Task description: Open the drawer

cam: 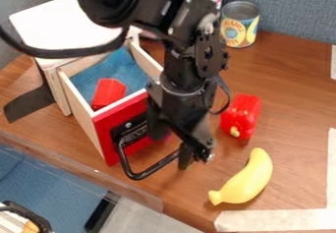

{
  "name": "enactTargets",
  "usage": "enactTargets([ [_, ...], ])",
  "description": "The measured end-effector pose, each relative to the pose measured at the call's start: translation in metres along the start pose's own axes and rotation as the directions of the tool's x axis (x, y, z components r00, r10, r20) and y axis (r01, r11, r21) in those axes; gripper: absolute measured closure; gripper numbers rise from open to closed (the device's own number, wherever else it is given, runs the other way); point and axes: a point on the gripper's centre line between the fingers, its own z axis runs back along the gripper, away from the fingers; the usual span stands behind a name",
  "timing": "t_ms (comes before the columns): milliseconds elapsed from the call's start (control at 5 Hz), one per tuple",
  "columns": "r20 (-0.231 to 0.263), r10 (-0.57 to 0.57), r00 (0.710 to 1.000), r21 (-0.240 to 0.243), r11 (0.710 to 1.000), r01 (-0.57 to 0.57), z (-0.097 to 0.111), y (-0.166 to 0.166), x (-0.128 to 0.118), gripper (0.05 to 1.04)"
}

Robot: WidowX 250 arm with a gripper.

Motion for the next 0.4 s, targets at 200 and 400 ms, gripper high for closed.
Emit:
enactTargets([
  [200, 0.026, 0.042, 0.999, 0.016, 0.999, -0.042, 0.021, 0.007, -0.004, 0.079],
  [400, 0.074, 0.138, 0.988, 0.017, 0.990, -0.140, 0.050, 0.029, -0.013, 0.083],
])
